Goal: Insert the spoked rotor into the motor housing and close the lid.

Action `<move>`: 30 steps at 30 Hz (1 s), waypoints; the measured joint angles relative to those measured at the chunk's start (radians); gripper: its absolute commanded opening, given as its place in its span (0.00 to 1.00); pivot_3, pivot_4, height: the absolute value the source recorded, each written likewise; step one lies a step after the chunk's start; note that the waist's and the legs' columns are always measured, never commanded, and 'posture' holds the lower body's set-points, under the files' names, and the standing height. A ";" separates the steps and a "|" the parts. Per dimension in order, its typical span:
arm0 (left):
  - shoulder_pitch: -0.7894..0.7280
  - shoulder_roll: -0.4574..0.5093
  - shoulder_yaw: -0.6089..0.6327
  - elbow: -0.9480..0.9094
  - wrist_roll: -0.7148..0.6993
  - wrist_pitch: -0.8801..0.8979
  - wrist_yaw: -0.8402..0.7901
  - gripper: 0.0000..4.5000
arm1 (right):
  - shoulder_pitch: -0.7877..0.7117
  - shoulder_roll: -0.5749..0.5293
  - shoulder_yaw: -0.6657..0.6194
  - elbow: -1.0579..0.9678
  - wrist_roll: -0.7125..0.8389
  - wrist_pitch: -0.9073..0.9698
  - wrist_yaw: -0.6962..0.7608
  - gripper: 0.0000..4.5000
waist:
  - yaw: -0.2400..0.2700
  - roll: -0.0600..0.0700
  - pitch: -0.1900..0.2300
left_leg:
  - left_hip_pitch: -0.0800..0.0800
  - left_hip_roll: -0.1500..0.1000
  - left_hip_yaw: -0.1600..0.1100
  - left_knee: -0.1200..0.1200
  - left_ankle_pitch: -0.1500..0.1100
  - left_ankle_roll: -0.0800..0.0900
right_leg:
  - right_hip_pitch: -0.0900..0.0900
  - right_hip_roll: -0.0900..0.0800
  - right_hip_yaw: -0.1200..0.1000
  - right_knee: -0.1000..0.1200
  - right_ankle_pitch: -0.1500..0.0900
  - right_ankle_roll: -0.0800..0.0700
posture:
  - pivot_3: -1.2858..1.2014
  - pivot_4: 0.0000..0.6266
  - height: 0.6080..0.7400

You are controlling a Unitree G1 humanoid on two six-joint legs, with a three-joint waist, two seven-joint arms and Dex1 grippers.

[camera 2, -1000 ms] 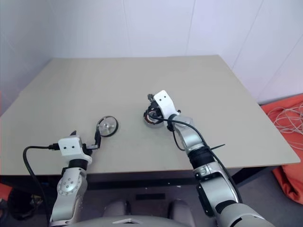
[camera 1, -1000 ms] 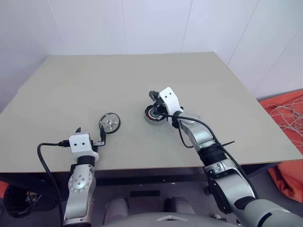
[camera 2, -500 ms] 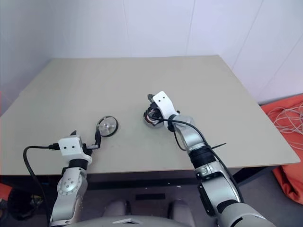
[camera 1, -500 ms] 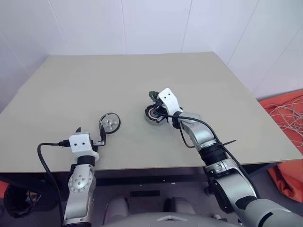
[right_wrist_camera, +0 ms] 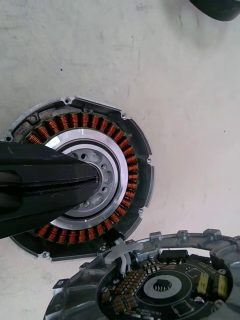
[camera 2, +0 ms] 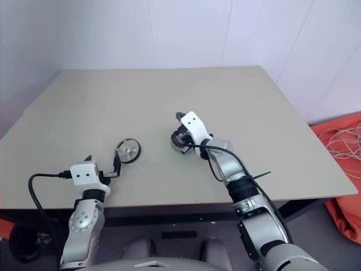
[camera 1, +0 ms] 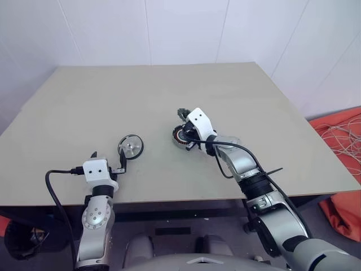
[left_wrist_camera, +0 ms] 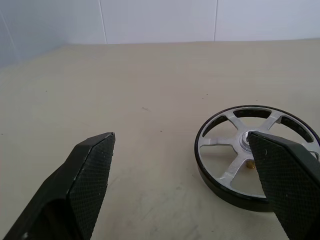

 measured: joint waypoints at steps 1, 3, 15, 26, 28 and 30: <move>0.000 0.000 0.000 0.000 0.000 0.000 0.000 1.00 | 0.003 0.000 -0.004 -0.004 0.006 -0.004 0.002 0.00 | 0.000 0.000 0.000 | 0.000 0.000 0.000 0.000 0.000 0.000 | 0.000 0.000 0.000 0.000 0.000 0.000 | 0.52 0.00 1.00; 0.000 0.000 0.000 0.000 0.000 0.000 -0.001 1.00 | 0.009 0.001 -0.011 -0.010 0.015 -0.010 0.004 0.00 | 0.000 0.000 0.000 | 0.000 0.000 0.000 0.000 0.000 0.000 | 0.000 0.000 0.000 0.000 0.000 0.000 | 0.52 0.00 1.00; 0.004 0.008 0.000 0.000 0.005 -0.012 -0.003 1.00 | 0.135 -0.025 -0.054 -0.231 0.179 -0.028 0.161 0.00 | 0.003 0.000 0.000 | 0.000 0.000 0.000 0.000 0.000 0.000 | 0.000 0.000 0.000 0.000 0.000 0.000 | 0.52 0.00 1.00; 0.128 0.130 -0.029 -0.176 -0.139 0.084 -0.198 1.00 | 0.233 -0.115 -0.111 -0.355 0.308 0.023 0.246 0.00 | 0.003 -0.001 0.000 | 0.001 0.000 -0.001 -0.001 0.000 0.000 | 0.000 0.000 0.000 0.000 0.000 0.000 | 0.52 0.00 1.00; 0.152 0.126 -0.027 -0.239 -0.279 0.186 -0.238 1.00 | 0.239 -0.120 -0.111 -0.355 0.310 0.023 0.245 0.00 | 0.003 0.000 0.000 | 0.001 0.000 0.000 -0.001 0.000 0.000 | 0.000 0.000 0.000 0.000 -0.001 0.000 | 0.52 0.00 1.00; 0.156 0.125 -0.021 -0.285 -0.397 0.277 -0.253 1.00 | 0.240 -0.120 -0.111 -0.355 0.310 0.023 0.242 0.00 | 0.003 0.000 0.001 | 0.001 0.000 0.000 -0.001 0.000 0.000 | -0.001 0.000 0.000 0.001 -0.001 0.000 | 0.52 0.00 1.00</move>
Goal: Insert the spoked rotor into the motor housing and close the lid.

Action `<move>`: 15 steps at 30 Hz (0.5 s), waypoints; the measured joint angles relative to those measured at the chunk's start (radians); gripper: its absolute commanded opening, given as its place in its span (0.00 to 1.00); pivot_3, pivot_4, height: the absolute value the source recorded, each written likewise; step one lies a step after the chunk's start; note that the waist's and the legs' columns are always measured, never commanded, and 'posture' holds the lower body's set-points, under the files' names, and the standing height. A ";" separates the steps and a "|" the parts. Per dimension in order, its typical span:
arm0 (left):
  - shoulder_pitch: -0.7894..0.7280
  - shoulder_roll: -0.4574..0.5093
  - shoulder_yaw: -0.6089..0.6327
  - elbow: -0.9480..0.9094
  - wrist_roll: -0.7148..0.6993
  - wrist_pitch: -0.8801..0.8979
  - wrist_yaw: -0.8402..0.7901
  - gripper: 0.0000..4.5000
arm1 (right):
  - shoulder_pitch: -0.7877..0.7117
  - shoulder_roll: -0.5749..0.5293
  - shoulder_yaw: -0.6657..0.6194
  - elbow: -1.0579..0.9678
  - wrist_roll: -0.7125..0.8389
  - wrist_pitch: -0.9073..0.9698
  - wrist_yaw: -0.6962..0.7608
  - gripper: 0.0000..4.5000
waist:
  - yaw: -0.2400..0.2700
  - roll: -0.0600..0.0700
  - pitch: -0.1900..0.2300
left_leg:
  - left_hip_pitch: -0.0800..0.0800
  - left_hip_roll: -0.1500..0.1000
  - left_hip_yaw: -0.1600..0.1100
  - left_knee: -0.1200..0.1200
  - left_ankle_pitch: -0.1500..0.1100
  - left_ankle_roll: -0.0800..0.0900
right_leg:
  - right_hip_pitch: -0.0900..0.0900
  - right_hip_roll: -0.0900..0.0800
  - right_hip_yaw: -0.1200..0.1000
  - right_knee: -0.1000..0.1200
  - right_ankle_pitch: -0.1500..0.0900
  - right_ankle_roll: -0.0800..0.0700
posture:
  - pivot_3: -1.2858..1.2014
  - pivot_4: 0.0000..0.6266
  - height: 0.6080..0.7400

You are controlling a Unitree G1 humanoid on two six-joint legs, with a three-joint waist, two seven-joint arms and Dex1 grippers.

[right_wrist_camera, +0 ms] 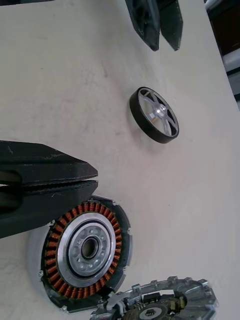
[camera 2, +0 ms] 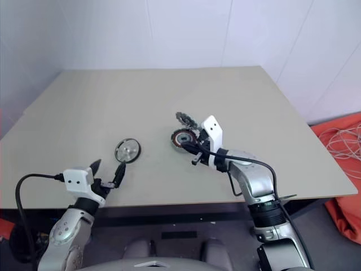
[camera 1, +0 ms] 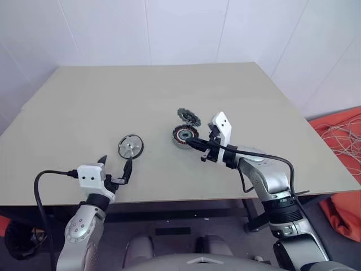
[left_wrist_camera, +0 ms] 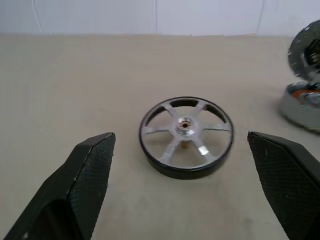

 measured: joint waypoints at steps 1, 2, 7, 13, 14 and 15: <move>-0.002 -0.005 0.010 -0.027 -0.069 0.052 0.005 1.00 | 0.000 0.000 0.000 0.000 0.000 0.000 -0.001 0.00 | 0.000 0.000 0.000 | 0.000 0.000 0.000 0.000 0.000 0.000 | 0.000 0.000 0.000 0.000 0.000 0.000 | 0.52 0.00 1.00; -0.006 -0.008 0.021 -0.049 -0.128 0.099 0.016 1.00 | 0.000 0.000 0.000 0.000 0.000 0.001 -0.002 0.00 | 0.000 0.000 0.000 | 0.000 0.000 0.000 0.000 0.000 0.000 | 0.000 0.000 0.000 0.000 0.000 0.000 | 0.52 0.00 1.00; -0.059 -0.013 0.089 -0.090 -0.386 0.298 0.127 1.00 | 0.003 0.004 0.005 -0.002 0.001 0.016 -0.016 0.00 | -0.001 0.000 0.000 | 0.000 0.000 0.001 0.001 0.000 -0.001 | 0.001 0.000 0.000 0.000 0.000 0.000 | 0.52 0.00 1.00; -0.120 -0.071 0.182 -0.084 -0.628 0.397 0.329 1.00 | 0.007 0.004 0.005 -0.011 0.002 0.029 -0.030 0.00 | 0.000 0.000 0.000 | 0.000 0.000 0.002 0.001 0.000 -0.001 | 0.002 0.001 0.000 0.000 0.000 0.000 | 0.52 0.00 1.00; -0.128 -0.077 0.191 -0.083 -0.656 0.405 0.357 1.00 | 0.007 0.004 0.005 -0.013 0.002 0.030 -0.033 0.00 | 0.000 0.000 0.000 | 0.000 0.000 0.002 0.001 0.000 -0.001 | 0.002 0.001 0.000 0.000 0.000 0.000 | 0.52 0.00 1.00; -0.135 -0.080 0.198 -0.080 -0.681 0.412 0.383 1.00 | 0.008 0.004 0.005 -0.016 0.002 0.030 -0.036 0.00 | 0.000 0.000 0.000 | 0.000 0.000 0.002 0.001 0.000 -0.001 | 0.002 0.001 0.000 0.000 0.000 0.000 | 0.52 0.00 1.00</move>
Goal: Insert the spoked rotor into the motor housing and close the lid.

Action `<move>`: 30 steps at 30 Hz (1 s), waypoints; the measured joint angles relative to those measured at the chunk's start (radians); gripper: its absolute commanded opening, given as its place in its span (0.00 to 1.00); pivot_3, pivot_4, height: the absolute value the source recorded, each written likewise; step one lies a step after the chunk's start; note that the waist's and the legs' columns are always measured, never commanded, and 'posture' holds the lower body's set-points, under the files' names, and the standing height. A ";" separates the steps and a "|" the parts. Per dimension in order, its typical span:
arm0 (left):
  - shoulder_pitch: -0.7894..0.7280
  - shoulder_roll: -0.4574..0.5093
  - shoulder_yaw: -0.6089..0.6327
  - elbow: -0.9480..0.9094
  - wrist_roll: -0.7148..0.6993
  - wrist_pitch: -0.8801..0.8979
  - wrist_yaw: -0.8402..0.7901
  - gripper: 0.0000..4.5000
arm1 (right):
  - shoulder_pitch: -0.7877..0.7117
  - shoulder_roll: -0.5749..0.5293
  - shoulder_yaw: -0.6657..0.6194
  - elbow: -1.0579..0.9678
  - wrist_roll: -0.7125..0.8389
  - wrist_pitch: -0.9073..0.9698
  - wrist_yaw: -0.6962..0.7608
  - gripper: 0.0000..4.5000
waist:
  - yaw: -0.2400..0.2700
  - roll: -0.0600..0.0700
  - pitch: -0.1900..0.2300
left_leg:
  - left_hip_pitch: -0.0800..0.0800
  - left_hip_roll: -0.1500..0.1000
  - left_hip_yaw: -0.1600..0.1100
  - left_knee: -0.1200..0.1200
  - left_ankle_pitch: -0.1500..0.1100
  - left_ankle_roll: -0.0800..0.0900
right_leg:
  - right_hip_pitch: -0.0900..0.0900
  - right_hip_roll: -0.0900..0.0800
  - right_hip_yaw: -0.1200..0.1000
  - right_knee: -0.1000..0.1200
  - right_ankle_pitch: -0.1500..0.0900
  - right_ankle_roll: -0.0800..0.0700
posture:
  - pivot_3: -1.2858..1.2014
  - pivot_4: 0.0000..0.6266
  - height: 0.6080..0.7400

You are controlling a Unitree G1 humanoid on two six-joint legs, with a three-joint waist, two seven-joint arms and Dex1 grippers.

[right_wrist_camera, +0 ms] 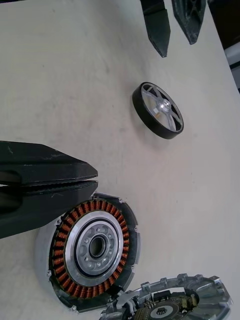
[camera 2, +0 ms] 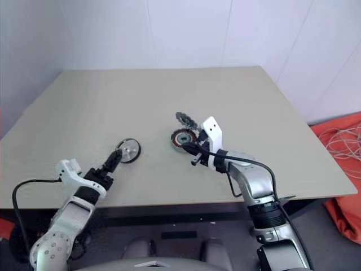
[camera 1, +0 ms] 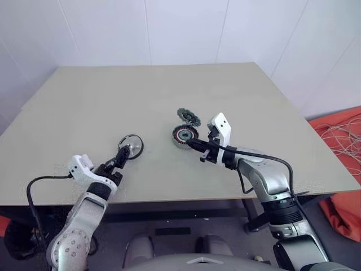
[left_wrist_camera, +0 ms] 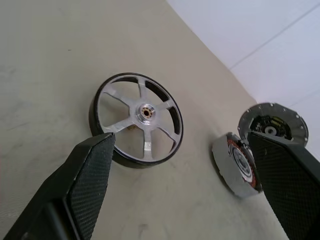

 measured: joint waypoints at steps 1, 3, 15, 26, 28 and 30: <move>-0.007 -0.002 0.007 0.006 -0.025 0.005 0.025 1.00 | 0.000 0.000 0.000 -0.003 0.000 0.000 -0.002 0.00 | 0.000 0.000 0.000 | 0.000 0.000 0.000 0.000 0.000 0.000 | 0.000 0.000 0.000 0.000 0.000 0.000 | 0.52 0.00 1.00; -0.027 -0.003 0.021 0.022 -0.071 0.014 0.068 1.00 | 0.001 0.000 0.000 -0.004 0.000 0.000 -0.006 0.00 | 0.000 0.000 0.000 | 0.000 0.000 0.000 0.000 0.000 0.000 | 0.000 0.000 0.000 0.000 0.000 0.000 | 0.52 0.00 1.00; -0.091 -0.018 0.034 0.108 -0.299 0.044 0.286 1.00 | 0.006 0.006 0.001 -0.004 0.000 -0.006 -0.008 0.00 | 0.003 -0.001 0.000 | 0.000 0.000 -0.001 0.003 0.000 0.000 | 0.003 0.000 -0.001 0.000 0.000 0.000 | 0.52 0.00 1.00; -0.155 -0.068 0.006 0.166 -0.365 0.019 0.362 1.00 | 0.012 0.012 0.005 -0.004 0.000 -0.006 -0.024 0.00 | 0.005 -0.002 0.000 | 0.000 0.000 -0.001 0.003 0.000 0.000 | 0.003 0.000 -0.001 0.000 0.000 0.001 | 0.52 0.00 1.00; -0.160 -0.080 0.007 0.180 -0.366 0.004 0.367 1.00 | 0.012 0.012 0.005 -0.004 0.000 -0.005 -0.027 0.00 | 0.006 -0.002 0.000 | 0.000 0.000 -0.001 0.003 0.000 0.000 | 0.003 0.000 -0.002 0.000 0.000 0.001 | 0.52 0.00 1.00; -0.176 -0.092 0.009 0.195 -0.366 -0.013 0.372 1.00 | 0.012 0.012 0.005 -0.005 0.000 -0.004 -0.029 0.00 | 0.008 -0.002 0.000 | 0.000 0.000 -0.001 0.003 0.000 0.000 | 0.003 0.000 -0.002 0.000 0.000 0.001 | 0.52 0.00 1.00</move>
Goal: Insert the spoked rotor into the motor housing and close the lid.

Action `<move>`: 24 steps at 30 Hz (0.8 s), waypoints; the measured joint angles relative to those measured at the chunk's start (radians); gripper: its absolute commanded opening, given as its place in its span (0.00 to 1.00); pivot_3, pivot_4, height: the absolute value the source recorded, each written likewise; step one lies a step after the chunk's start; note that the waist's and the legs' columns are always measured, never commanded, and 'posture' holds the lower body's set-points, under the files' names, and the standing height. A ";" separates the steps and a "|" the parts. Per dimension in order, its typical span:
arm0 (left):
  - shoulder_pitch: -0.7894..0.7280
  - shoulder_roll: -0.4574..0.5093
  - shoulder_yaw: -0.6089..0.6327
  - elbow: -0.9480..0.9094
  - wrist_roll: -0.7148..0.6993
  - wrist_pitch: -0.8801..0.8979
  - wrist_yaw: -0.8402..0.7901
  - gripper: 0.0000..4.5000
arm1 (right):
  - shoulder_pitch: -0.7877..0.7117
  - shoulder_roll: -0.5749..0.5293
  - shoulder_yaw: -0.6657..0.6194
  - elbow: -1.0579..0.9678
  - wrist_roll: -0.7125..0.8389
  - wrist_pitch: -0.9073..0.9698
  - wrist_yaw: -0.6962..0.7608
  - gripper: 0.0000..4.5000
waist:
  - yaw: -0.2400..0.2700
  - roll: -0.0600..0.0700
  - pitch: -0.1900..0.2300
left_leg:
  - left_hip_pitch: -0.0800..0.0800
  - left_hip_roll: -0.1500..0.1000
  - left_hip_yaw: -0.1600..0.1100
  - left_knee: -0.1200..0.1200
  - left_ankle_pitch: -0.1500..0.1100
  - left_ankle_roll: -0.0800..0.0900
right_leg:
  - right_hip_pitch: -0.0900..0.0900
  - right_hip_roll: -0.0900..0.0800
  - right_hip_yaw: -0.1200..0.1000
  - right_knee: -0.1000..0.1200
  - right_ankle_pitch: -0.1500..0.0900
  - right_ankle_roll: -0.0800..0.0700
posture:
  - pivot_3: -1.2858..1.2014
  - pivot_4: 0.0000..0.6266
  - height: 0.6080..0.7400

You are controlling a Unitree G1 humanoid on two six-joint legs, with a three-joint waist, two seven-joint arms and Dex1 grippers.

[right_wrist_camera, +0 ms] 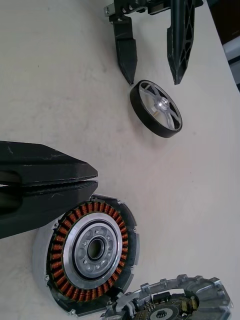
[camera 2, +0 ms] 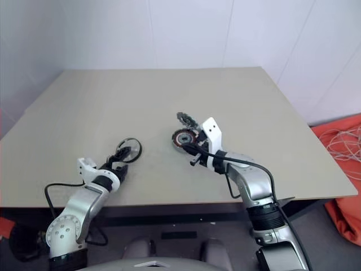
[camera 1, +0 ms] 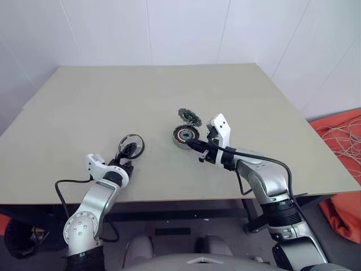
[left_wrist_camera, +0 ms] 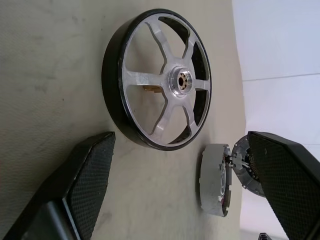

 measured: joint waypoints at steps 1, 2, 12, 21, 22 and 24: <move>-0.005 -0.005 0.002 0.005 0.001 -0.009 0.002 1.00 | 0.000 0.000 0.001 0.000 0.000 0.001 -0.001 0.00 | 0.002 0.000 0.000 | 0.000 0.000 0.000 0.000 0.000 0.000 | 0.000 0.000 0.000 0.000 0.000 0.000 | 0.52 0.00 1.00; -0.011 -0.010 0.004 0.011 0.003 -0.019 0.002 1.00 | 0.000 0.000 0.001 0.000 0.000 0.001 -0.002 0.00 | 0.002 0.000 0.000 | 0.000 0.000 0.000 0.000 0.000 0.000 | 0.000 0.000 0.000 0.000 0.000 0.000 | 0.52 0.00 1.00; -0.068 -0.024 0.033 0.077 0.083 -0.108 -0.047 1.00 | 0.000 0.000 0.002 -0.001 0.000 0.002 -0.015 0.00 | 0.011 -0.001 0.000 | 0.000 0.000 0.000 0.000 0.000 -0.001 | 0.001 0.000 0.000 0.000 0.000 0.000 | 0.52 0.00 1.00; -0.103 -0.047 0.043 0.111 0.124 -0.151 -0.121 1.00 | 0.000 0.000 0.003 -0.001 0.000 0.003 -0.017 0.00 | 0.016 -0.001 0.000 | 0.000 0.000 0.000 0.000 0.001 -0.001 | 0.001 0.000 0.000 0.000 0.000 0.000 | 0.52 0.00 1.00; -0.110 -0.050 0.046 0.133 0.130 -0.151 -0.121 1.00 | 0.000 0.000 0.003 -0.001 0.000 0.003 -0.018 0.00 | 0.016 -0.001 0.000 | 0.000 0.000 0.000 0.000 0.001 -0.001 | 0.001 0.000 0.000 0.000 0.000 0.000 | 0.52 0.00 1.00; -0.129 -0.052 0.053 0.169 0.137 -0.151 -0.131 1.00 | 0.000 0.000 0.003 -0.001 0.000 0.003 -0.022 0.00 | 0.016 -0.001 0.000 | 0.001 0.000 -0.001 0.000 0.001 -0.001 | 0.002 0.000 0.000 0.000 0.000 0.000 | 0.52 0.00 1.00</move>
